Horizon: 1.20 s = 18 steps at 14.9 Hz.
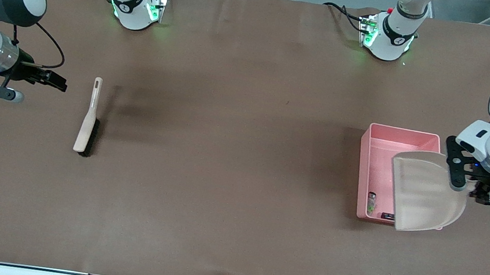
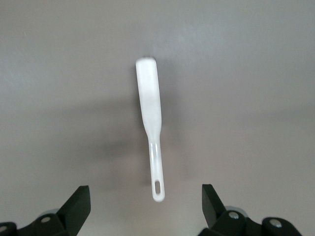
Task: Clean e-waste and dump in bin
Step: 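Lower the brush with the right gripper while the left gripper returns the dustpan, then set the dustpan on the table with the left gripper and release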
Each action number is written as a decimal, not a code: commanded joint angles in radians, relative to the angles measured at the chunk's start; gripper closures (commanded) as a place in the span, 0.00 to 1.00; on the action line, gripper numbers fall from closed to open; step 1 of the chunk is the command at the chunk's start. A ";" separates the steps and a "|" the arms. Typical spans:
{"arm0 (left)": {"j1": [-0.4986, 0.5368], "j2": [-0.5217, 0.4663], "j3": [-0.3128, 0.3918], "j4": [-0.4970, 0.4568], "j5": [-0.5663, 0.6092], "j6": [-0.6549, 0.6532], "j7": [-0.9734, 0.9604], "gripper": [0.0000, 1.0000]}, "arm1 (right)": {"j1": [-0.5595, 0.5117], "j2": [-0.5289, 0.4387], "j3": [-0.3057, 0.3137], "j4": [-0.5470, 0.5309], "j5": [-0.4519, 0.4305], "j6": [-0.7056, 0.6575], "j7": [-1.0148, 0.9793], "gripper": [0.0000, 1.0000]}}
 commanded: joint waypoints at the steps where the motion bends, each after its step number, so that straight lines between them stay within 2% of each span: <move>1: -0.068 0.027 0.015 0.024 -0.122 0.033 -0.059 1.00 | -0.004 0.053 0.003 0.017 0.004 0.045 0.009 0.00; 3: -0.111 0.053 0.015 0.019 -0.154 0.050 -0.122 1.00 | -0.001 0.088 0.003 0.093 0.006 0.032 0.012 0.00; 5: -0.150 0.088 0.014 0.017 -0.202 0.053 -0.139 1.00 | 0.002 0.094 0.004 0.191 0.007 -0.104 0.081 0.00; 7: -0.188 0.125 0.014 0.013 -0.221 0.090 -0.139 1.00 | 0.000 0.094 0.004 0.383 0.010 -0.273 0.094 0.00; 8: -0.208 0.148 0.014 0.008 -0.222 0.117 -0.139 1.00 | 0.002 0.094 0.004 0.446 0.016 -0.357 0.100 0.00; 9: -0.234 0.169 0.014 -0.001 -0.224 0.152 -0.139 1.00 | 0.002 0.093 0.004 0.498 0.019 -0.384 0.101 0.00; 13: -0.306 0.263 0.015 -0.059 -0.230 0.315 -0.143 1.00 | -0.003 0.044 -0.002 0.522 0.021 -0.432 0.086 0.00; 16: -0.331 0.323 0.015 -0.078 -0.230 0.361 -0.157 1.00 | -0.004 -0.007 -0.002 0.470 0.023 -0.401 0.080 0.00; 18: -0.346 0.330 0.015 -0.126 -0.230 0.419 -0.230 1.00 | 0.002 -0.031 0.000 0.468 0.023 -0.387 0.077 0.00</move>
